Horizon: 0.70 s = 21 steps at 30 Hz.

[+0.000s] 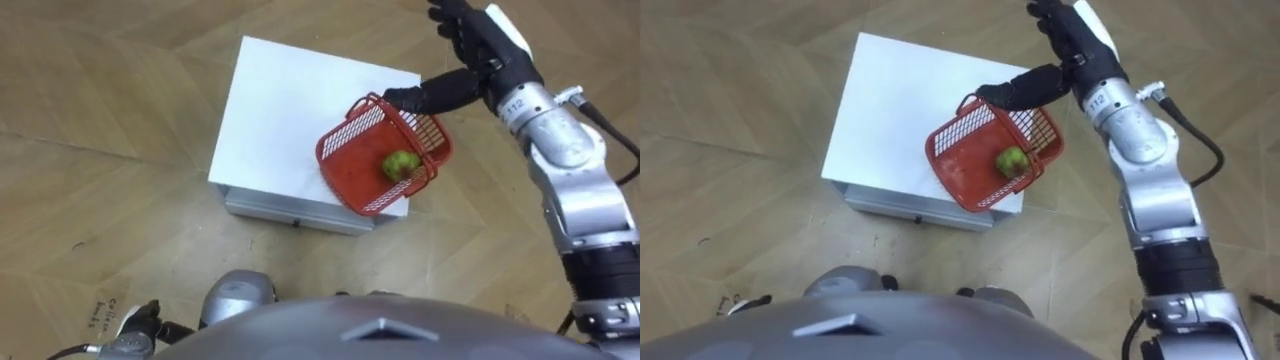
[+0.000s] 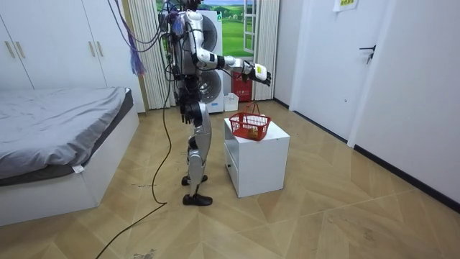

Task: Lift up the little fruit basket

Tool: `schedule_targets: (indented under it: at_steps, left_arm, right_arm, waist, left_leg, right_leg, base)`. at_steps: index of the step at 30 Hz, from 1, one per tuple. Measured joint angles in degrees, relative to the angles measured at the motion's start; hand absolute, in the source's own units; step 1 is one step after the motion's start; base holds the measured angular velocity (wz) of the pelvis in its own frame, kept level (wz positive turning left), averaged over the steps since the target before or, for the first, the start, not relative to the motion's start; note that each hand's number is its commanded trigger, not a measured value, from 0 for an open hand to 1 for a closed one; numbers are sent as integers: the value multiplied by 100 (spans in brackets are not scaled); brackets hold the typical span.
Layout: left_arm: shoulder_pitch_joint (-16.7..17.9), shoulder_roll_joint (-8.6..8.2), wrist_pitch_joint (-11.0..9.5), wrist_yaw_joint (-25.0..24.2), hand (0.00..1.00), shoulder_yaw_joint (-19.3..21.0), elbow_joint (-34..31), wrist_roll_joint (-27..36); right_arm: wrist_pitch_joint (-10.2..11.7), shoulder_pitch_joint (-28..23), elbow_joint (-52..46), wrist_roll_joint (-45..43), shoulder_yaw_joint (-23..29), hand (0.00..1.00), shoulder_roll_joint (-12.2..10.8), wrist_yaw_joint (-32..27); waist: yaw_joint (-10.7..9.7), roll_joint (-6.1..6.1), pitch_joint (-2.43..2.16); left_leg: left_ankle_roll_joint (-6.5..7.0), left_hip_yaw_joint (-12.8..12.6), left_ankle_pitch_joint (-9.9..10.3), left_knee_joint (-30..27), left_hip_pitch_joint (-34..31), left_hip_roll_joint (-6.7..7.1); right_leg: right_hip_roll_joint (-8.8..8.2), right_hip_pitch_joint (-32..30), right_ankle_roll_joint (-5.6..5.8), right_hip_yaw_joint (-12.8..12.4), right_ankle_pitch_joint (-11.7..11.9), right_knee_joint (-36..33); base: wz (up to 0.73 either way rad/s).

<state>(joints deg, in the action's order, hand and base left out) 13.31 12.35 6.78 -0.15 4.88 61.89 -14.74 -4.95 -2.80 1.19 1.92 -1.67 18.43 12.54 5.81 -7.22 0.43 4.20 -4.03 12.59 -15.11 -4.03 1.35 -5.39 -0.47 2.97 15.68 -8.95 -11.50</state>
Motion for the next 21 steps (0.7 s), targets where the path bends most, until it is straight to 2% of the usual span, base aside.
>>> schedule_targets:
  at_steps: [2,3,5,6,10,11,13,15,17,21]
  left_arm:
    - [45,-42,32,12,0,71,-1,57]
    - [125,-67,33,59,0,70,-5,71]
    - [190,-77,41,135,0,63,-26,65]
    - [230,-83,44,185,0,68,-101,60]
    - [251,-153,63,364,0,111,-81,42]
    - [251,-172,91,397,0,152,-66,17]
    - [241,-179,99,428,0,178,-67,4]
    - [245,-201,123,462,0,180,-47,0]
    - [259,-235,166,465,0,180,-69,-7]
    - [253,-264,201,466,0,175,-59,-189]
  right_arm:
    - [10,-275,120,-11,144,0,-19,-184]
    - [10,-363,302,-41,157,0,-19,-279]
    - [94,-489,788,-68,204,0,-20,-479]
    - [115,-647,1167,-53,267,0,-29,-617]
    - [113,-1056,2362,-146,488,0,-133,-996]
    - [120,-1061,2865,-212,560,0,-174,-1115]
    - [113,-1118,3574,-252,648,0,-242,-1344]
    - [113,-1160,4444,-341,692,0,-340,-1563]
    - [113,-1181,4851,-467,704,0,-402,-1697]
    - [116,-1043,5932,-533,697,0,-494,-1884]
  waist:
    - [-45,65,-13]
    - [-112,123,-42]
    - [-246,162,-67]
    - [-261,211,-100]
    - [-340,289,-109]
    - [-419,292,-109]
    - [-434,290,-106]
    - [-440,292,-95]
    - [-447,307,-67]
    - [-415,378,-49]
  left_leg:
    - [0,-53,0,52,90,-3]
    - [0,-52,0,91,168,-2]
    - [0,-50,0,161,273,2]
    - [0,-51,0,191,322,2]
    - [1,-53,0,351,559,19]
    - [2,-43,1,350,570,21]
    - [0,-47,2,348,571,21]
    - [-11,-47,11,338,577,26]
    - [-11,-51,11,338,578,26]
    - [-10,-52,11,332,590,26]
  right_leg:
    - [-3,39,0,-11,0,5]
    - [-4,92,0,-27,0,2]
    - [-5,178,1,-72,0,2]
    - [-2,208,1,-102,-1,4]
    - [-6,395,40,-135,-26,9]
    - [-7,414,41,-117,-26,13]
    - [0,432,42,-121,-27,55]
    - [9,464,42,-133,-27,101]
    - [9,464,42,-130,-27,100]
    - [6,471,42,-117,-27,91]
  base:
    - [-13]
    - [-11]
    - [-2]
    - [0]
    - [-1]
    - [0]
    - [-2]
    - [-2]
    - [0]
    - [0]
